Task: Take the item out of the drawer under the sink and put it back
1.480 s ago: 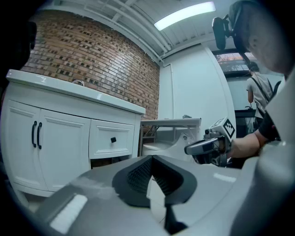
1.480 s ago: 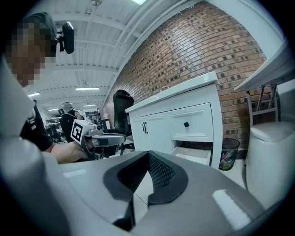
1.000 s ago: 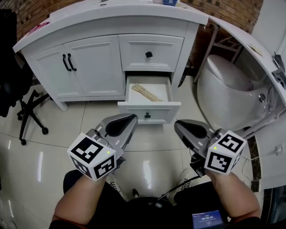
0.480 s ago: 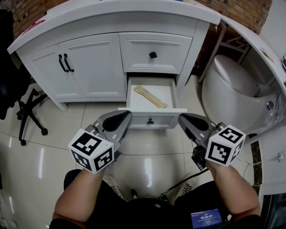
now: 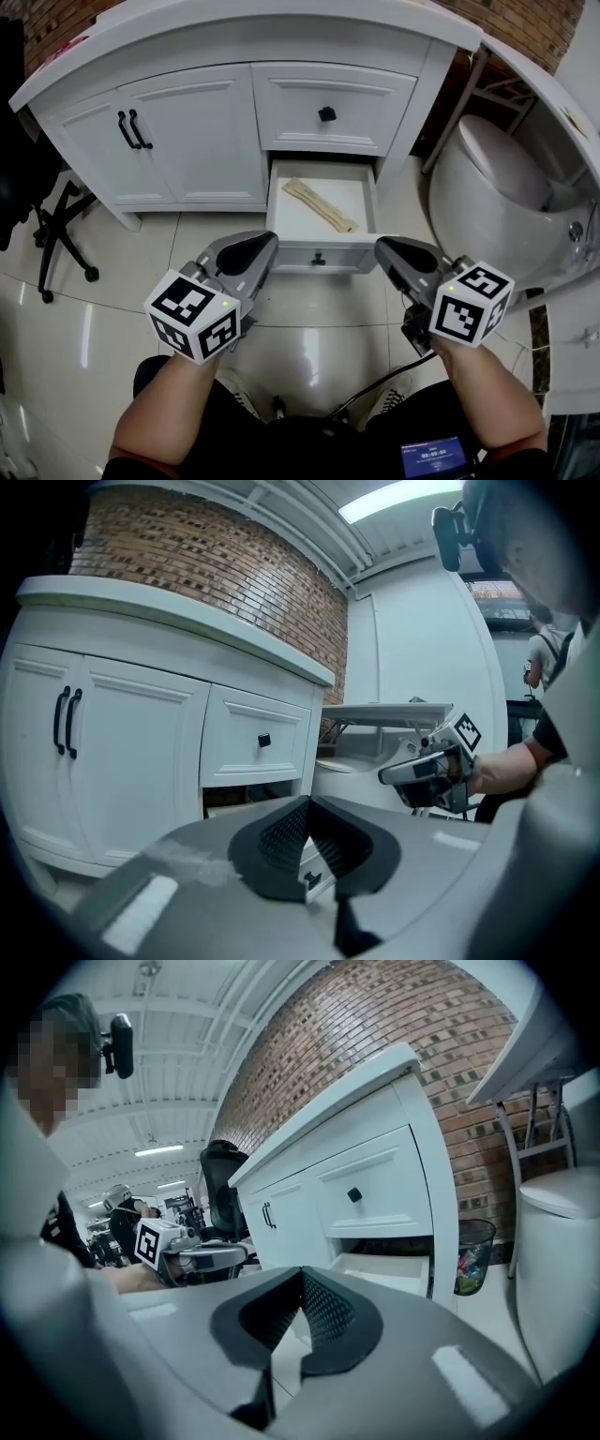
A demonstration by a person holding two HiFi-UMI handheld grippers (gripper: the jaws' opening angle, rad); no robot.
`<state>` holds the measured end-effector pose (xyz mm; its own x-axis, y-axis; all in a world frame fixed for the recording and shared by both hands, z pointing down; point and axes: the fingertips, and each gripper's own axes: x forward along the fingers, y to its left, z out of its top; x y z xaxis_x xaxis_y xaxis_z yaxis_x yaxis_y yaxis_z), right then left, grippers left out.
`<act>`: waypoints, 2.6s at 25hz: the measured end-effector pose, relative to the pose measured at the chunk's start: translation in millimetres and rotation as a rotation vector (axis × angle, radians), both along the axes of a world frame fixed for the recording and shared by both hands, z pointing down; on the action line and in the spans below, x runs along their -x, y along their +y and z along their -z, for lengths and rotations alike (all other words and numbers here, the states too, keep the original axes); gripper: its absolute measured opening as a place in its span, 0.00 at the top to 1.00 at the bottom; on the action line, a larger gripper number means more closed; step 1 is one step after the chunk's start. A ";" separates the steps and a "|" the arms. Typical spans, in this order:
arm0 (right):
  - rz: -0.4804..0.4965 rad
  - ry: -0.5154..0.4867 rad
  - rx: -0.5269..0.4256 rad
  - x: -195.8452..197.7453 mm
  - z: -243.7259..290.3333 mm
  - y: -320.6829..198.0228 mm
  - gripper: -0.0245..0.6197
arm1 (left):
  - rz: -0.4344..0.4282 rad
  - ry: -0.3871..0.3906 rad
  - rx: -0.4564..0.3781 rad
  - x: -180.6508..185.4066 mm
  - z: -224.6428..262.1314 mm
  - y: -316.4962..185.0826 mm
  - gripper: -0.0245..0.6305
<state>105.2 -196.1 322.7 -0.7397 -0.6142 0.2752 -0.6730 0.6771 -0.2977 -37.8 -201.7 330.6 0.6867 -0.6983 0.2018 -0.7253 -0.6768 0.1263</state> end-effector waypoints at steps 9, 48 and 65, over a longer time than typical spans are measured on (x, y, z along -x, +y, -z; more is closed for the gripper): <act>-0.014 0.017 0.000 0.0 -0.3 -0.6 0.95 | 0.003 0.009 0.001 -2.0 2.1 1.2 0.95; 0.372 0.875 0.209 80.5 -200.6 -200.5 0.77 | -0.003 0.065 0.033 7.2 1.0 -15.4 0.95; 0.366 0.894 0.259 76.7 -218.4 -200.8 0.82 | -0.002 0.073 0.047 11.3 -0.1 -18.4 0.95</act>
<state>28.5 -396.9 541.2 -0.3271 -0.2323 0.9160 -0.4850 0.8732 0.0483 -49.0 -220.0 330.8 0.7025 -0.6878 0.1831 -0.7114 -0.6706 0.2104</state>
